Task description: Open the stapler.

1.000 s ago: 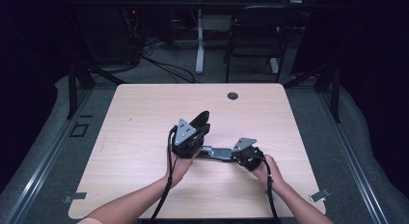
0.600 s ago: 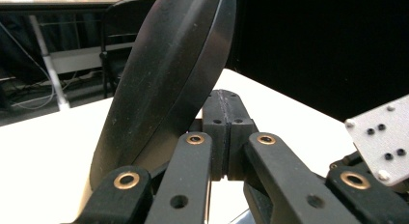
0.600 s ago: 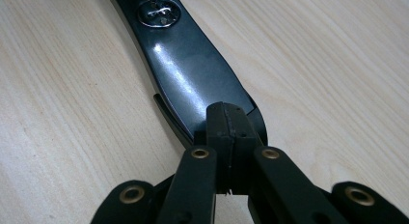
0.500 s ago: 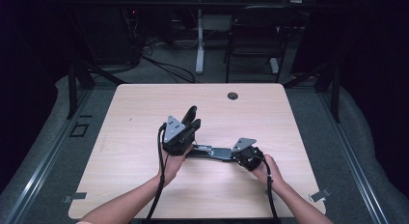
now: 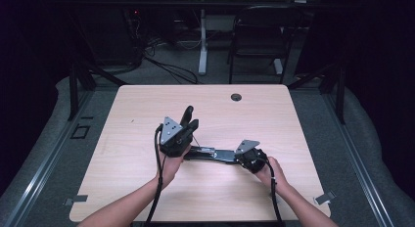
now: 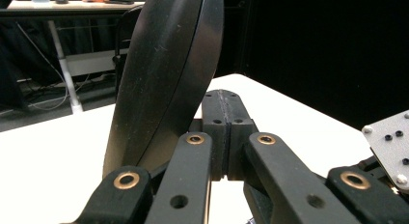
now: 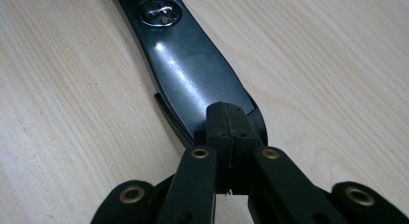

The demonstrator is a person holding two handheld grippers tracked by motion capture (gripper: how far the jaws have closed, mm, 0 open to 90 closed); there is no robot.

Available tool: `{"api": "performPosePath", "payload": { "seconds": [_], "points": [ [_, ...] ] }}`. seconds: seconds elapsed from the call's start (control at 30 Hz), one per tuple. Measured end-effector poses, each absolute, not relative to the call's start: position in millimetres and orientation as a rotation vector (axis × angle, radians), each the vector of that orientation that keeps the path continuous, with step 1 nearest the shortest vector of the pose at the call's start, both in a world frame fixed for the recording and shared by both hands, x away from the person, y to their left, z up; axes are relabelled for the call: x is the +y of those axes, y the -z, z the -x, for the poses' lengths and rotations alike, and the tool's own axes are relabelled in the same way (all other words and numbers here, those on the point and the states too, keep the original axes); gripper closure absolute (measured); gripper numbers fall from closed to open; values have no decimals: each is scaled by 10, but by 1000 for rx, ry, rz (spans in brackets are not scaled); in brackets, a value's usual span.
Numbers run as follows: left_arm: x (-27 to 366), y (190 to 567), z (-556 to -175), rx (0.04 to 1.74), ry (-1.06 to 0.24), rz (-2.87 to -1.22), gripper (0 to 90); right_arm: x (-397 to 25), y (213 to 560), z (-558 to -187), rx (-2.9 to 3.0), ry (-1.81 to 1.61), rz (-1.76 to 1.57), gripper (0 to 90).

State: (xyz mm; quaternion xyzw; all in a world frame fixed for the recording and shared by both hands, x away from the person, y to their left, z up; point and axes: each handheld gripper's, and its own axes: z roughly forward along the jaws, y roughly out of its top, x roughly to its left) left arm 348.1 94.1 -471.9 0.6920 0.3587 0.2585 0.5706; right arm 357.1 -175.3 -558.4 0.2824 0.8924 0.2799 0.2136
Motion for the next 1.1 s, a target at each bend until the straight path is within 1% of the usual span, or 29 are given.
{"api": "performPosePath", "payload": {
  "seconds": [1.1],
  "points": [
    [1215,4690,-3490,891,-655,-1591,900,-1746,5579,-3566,2480,-759,-774,900]
  ]
}}
